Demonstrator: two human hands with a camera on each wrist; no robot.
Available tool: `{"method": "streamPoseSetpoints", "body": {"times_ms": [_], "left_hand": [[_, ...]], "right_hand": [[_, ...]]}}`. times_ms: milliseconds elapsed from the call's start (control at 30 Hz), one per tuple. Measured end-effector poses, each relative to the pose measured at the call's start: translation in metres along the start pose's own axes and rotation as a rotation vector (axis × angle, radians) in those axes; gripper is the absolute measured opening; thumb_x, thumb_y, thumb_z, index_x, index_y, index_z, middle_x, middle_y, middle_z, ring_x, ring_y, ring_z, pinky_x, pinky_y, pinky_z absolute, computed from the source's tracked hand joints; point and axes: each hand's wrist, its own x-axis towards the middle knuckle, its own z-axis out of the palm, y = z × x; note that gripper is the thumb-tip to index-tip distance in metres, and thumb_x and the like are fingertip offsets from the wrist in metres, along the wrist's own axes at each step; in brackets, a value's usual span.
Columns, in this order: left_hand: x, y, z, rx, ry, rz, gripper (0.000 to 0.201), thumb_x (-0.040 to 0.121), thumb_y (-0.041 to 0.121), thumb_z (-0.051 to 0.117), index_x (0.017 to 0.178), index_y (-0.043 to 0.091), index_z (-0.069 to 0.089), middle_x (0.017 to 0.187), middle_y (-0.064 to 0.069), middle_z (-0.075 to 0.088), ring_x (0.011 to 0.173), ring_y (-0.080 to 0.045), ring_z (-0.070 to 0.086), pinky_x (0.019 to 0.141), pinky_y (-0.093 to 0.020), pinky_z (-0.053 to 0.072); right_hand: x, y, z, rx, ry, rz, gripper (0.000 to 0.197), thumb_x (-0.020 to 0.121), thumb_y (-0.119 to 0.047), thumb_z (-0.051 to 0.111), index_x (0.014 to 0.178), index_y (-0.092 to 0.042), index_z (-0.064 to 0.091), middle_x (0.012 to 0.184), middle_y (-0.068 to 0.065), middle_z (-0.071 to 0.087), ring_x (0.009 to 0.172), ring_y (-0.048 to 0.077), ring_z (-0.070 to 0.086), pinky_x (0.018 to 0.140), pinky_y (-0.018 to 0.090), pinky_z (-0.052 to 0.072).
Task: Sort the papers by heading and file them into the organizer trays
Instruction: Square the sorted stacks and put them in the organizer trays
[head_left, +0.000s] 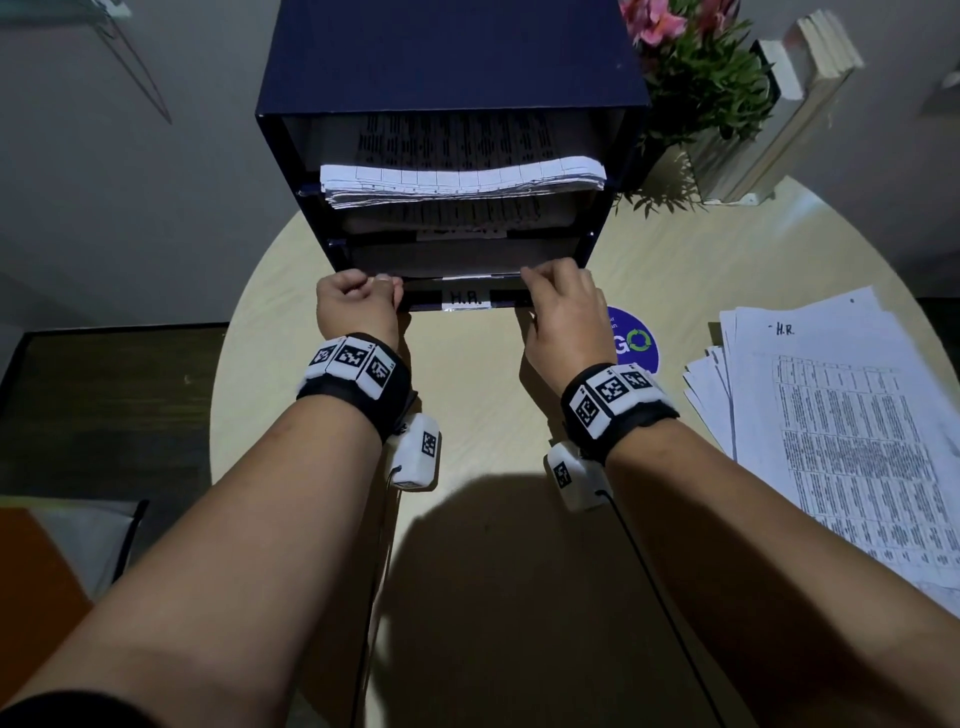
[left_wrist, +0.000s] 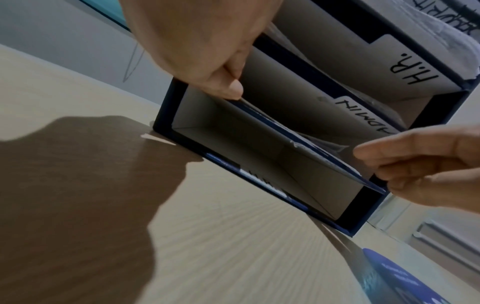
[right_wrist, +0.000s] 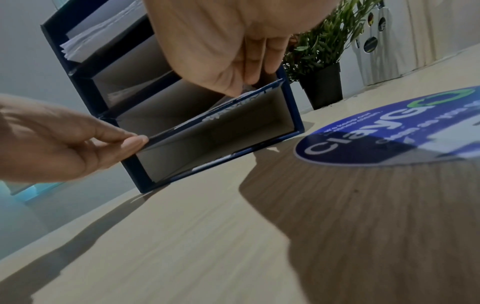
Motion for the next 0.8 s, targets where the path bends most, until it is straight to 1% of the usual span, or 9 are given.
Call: {"method": "streamPoseSetpoints", "body": {"times_ms": [167,267,333,433,500,533,633,700,800], "left_hand": [[0.008,-0.001,0.003,0.197,-0.021,0.038,0.016,0.09,0.005,0.059,0.105,0.004,0.063,0.069,0.005,0.066,0.069,-0.01,0.068,0.06,-0.017,0.051],[0.007,0.003,0.003,0.374,-0.068,0.108,0.004,0.088,0.012,0.063,0.086,0.013,0.067,0.061,0.01,0.061,0.058,-0.008,0.058,0.062,-0.019,0.047],[0.005,0.005,0.003,0.423,-0.067,0.146,0.009,0.087,0.013,0.064,0.081,0.019,0.063,0.063,0.011,0.06,0.059,-0.008,0.057,0.067,-0.022,0.05],[0.003,0.007,0.002,0.451,-0.049,0.203,0.006,0.091,0.016,0.06,0.096,0.014,0.063,0.085,0.0,0.069,0.073,-0.013,0.064,0.074,-0.024,0.054],[-0.001,0.006,0.001,0.497,-0.061,0.24,0.021,0.092,0.02,0.061,0.111,0.011,0.062,0.108,-0.009,0.066,0.08,-0.013,0.061,0.077,-0.021,0.049],[-0.003,0.004,0.0,0.486,-0.068,0.248,0.022,0.092,0.02,0.062,0.112,0.012,0.062,0.112,-0.009,0.065,0.082,-0.011,0.06,0.08,-0.021,0.048],[-0.021,-0.006,-0.002,0.393,-0.116,0.156,0.018,0.088,0.016,0.064,0.105,0.024,0.063,0.102,-0.002,0.066,0.089,-0.016,0.066,0.093,-0.033,0.054],[-0.041,-0.016,-0.002,0.384,-0.192,0.074,0.018,0.085,0.02,0.063,0.096,0.034,0.062,0.098,0.001,0.068,0.095,-0.02,0.069,0.095,-0.042,0.054],[-0.078,-0.032,0.005,0.426,-0.324,-0.026,0.013,0.087,0.023,0.063,0.091,0.036,0.061,0.099,0.002,0.07,0.099,-0.021,0.068,0.097,-0.042,0.053]], "right_hand": [[-0.001,0.002,0.004,-0.138,-0.157,-0.023,0.067,0.079,0.001,0.061,0.143,-0.009,0.045,0.143,0.008,0.045,0.134,0.028,0.039,0.11,0.045,0.033],[0.0,0.002,0.001,-0.183,-0.215,-0.016,0.069,0.081,-0.004,0.057,0.147,-0.011,0.038,0.148,0.006,0.039,0.139,0.027,0.032,0.112,0.046,0.03],[0.0,0.001,-0.001,-0.187,-0.244,-0.012,0.071,0.082,-0.005,0.057,0.149,-0.012,0.034,0.151,0.005,0.035,0.14,0.026,0.029,0.112,0.046,0.029],[-0.001,0.004,-0.005,-0.149,-0.26,-0.015,0.075,0.082,-0.001,0.058,0.151,-0.011,0.032,0.154,0.006,0.032,0.142,0.026,0.027,0.114,0.047,0.025],[-0.005,0.008,-0.008,-0.127,-0.274,-0.015,0.075,0.082,0.002,0.057,0.151,-0.01,0.031,0.156,0.008,0.03,0.144,0.028,0.025,0.116,0.047,0.023],[-0.008,0.01,-0.01,-0.109,-0.27,-0.011,0.073,0.082,0.002,0.057,0.15,-0.009,0.034,0.156,0.009,0.031,0.144,0.029,0.026,0.116,0.048,0.024],[-0.02,0.022,-0.025,-0.03,-0.227,0.063,0.058,0.085,-0.001,0.058,0.141,-0.012,0.05,0.149,0.009,0.042,0.138,0.03,0.036,0.11,0.046,0.03],[-0.028,0.036,-0.037,-0.025,-0.253,0.143,0.049,0.089,-0.007,0.055,0.138,-0.016,0.054,0.147,0.007,0.043,0.135,0.029,0.036,0.108,0.043,0.031],[-0.042,0.067,-0.059,0.014,-0.27,0.27,0.043,0.092,-0.011,0.055,0.135,-0.016,0.057,0.145,0.01,0.044,0.134,0.032,0.036,0.107,0.044,0.033]]}}
